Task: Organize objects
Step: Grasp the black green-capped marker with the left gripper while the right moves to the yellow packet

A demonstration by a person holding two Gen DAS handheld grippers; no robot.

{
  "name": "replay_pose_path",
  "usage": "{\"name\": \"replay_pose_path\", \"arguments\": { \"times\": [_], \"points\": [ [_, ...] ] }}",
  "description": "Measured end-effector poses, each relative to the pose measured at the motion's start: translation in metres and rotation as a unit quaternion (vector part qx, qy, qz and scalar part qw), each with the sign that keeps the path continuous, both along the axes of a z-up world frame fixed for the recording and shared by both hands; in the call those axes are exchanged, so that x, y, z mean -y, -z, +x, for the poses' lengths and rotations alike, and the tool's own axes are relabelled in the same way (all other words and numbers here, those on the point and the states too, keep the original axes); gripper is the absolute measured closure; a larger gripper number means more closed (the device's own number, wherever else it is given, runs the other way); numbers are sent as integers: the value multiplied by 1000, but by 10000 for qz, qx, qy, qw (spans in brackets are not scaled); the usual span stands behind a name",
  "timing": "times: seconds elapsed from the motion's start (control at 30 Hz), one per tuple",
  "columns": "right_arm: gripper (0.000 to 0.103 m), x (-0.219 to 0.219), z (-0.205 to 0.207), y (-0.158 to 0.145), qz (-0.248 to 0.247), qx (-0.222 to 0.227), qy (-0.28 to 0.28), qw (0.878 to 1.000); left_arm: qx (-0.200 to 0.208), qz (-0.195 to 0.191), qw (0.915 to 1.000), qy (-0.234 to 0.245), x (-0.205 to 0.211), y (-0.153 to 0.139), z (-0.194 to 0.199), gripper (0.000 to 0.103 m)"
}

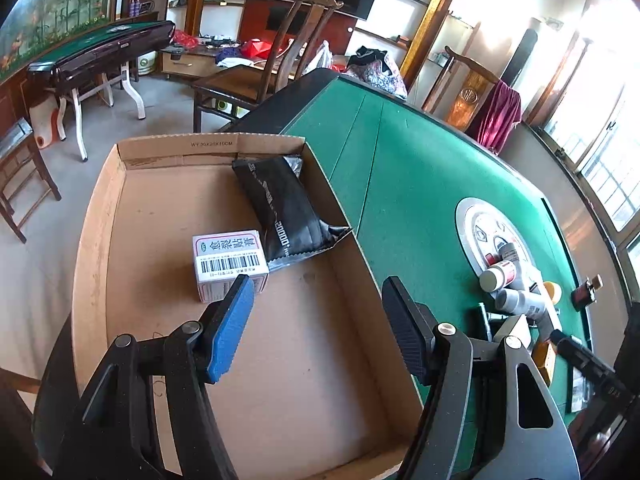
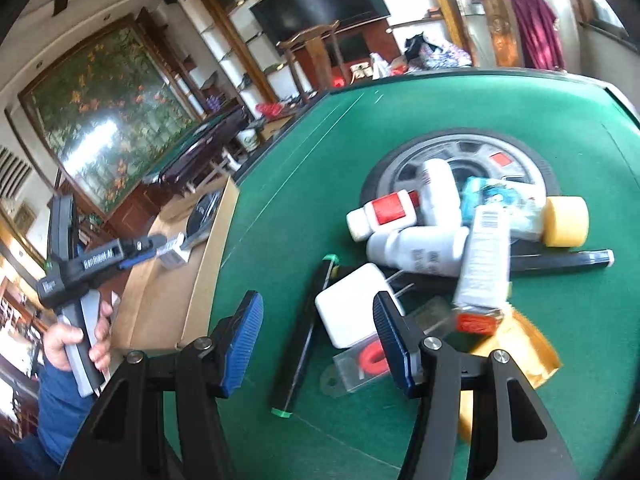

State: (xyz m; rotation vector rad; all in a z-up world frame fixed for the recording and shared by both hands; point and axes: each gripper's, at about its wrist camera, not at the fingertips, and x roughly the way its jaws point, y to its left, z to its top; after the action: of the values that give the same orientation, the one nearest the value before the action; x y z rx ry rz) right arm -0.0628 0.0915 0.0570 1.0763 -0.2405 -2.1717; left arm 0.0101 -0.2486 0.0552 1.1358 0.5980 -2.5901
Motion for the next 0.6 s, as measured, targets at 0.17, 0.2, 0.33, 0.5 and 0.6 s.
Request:
{"name": "replay_pose_path", "arguments": {
  "times": [0.17, 0.2, 0.33, 0.5, 0.6],
  "points": [
    [44, -11, -7, -2, -138, 141, 172, 9997, 40, 134, 9999, 35, 3, 5, 4, 36],
    [44, -13, -9, -3, -164, 161, 203, 9995, 37, 153, 9998, 81, 2, 5, 5, 36],
    [44, -24, -15, -4, -212, 179, 357, 9990, 66, 229, 9992, 308, -12, 1, 7, 36],
    [43, -48, -22, -9, -419, 217, 681, 9966, 61, 169, 9907, 1349, -86, -10, 0, 36],
    [40, -60, -26, -11, -502, 252, 896, 9944, 252, 55, 9820, 1870, -133, -3, -9, 36]
  ]
}}
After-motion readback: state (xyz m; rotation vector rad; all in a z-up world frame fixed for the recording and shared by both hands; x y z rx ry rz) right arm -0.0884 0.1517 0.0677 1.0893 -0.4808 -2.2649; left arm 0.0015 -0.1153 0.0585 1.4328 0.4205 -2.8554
